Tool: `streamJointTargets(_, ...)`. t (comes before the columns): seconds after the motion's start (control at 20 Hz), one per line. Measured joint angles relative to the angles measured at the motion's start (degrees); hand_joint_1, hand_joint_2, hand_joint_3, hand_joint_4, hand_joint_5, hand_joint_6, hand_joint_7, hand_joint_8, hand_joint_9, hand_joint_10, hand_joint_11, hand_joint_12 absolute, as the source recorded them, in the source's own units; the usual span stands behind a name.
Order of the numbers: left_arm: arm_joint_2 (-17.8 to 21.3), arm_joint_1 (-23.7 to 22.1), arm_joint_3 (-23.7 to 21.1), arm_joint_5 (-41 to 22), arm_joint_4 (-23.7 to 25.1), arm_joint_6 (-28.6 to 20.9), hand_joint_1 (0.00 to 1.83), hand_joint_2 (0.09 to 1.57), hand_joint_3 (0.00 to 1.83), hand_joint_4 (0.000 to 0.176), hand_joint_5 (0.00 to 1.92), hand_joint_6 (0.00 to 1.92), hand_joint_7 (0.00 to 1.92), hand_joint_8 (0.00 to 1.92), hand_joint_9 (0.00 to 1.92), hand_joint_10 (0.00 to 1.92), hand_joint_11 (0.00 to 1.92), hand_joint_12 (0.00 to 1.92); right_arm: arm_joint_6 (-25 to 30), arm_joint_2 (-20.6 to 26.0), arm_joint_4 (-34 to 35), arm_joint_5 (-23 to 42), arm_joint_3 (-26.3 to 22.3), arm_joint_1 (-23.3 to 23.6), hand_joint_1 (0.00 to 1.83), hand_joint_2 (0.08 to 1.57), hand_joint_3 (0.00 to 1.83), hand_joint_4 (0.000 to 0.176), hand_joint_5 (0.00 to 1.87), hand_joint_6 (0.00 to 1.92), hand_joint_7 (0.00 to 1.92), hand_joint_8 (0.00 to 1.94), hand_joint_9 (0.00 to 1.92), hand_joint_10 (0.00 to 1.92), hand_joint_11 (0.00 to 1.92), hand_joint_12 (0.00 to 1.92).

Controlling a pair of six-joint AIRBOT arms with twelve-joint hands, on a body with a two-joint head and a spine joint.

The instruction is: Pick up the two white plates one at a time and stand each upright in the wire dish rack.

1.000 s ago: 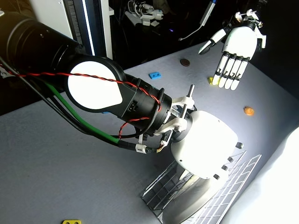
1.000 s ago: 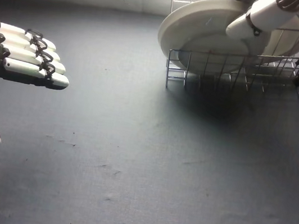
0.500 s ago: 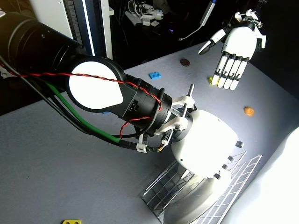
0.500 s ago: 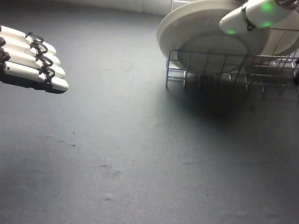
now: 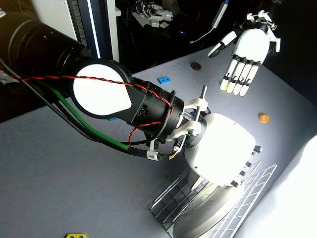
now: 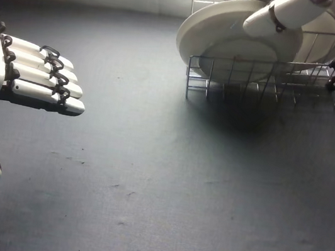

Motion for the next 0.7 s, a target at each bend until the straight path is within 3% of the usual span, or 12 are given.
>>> streamJointTargets(0.2,0.0,-0.1,-0.1,-0.3,0.3,0.0,0.0,1.08,0.0,0.0,0.04,0.01,0.04,0.01,0.0,0.0,0.0,0.0,0.0,0.0,0.0,0.9,0.0,0.2,1.23,1.0,0.0,0.0,0.71,0.0,0.81,0.0,0.83,0.0,0.33,1.2)
streamJointTargets(0.4,0.0,-0.1,-0.4,-0.4,0.4,0.0,0.0,1.09,0.0,0.0,0.03,0.0,0.03,0.0,0.0,0.0,0.0,0.0,0.0,0.0,0.0,1.6,0.0,0.2,1.16,0.99,0.0,0.0,0.59,0.0,0.71,0.0,0.72,0.0,0.28,1.11)
streamJointTargets(0.5,0.0,-0.2,-0.7,-1.0,0.5,0.1,0.0,1.08,0.0,0.0,0.03,0.0,0.03,0.0,0.0,0.0,0.0,0.0,0.0,0.0,0.0,2.1,0.0,0.2,1.12,1.0,0.0,0.0,0.52,0.0,0.61,0.0,0.61,0.0,0.14,1.1)
streamJointTargets(0.6,0.0,-0.2,-0.7,-1.3,0.6,0.2,0.0,1.08,0.0,0.0,0.04,0.01,0.04,0.01,0.01,0.0,0.0,0.0,0.0,0.1,-0.1,2.2,0.0,0.2,1.14,0.95,0.0,0.0,0.44,0.0,0.5,0.0,0.48,0.0,0.01,1.1)
streamJointTargets(0.7,0.0,-0.2,-1.0,-1.3,0.5,0.4,0.0,1.08,0.0,0.0,0.04,0.0,0.04,0.0,0.0,0.0,0.0,0.0,0.0,0.3,-0.1,2.6,0.0,0.2,1.13,0.89,0.0,0.0,0.42,0.0,0.48,0.0,0.47,0.0,0.0,1.18)
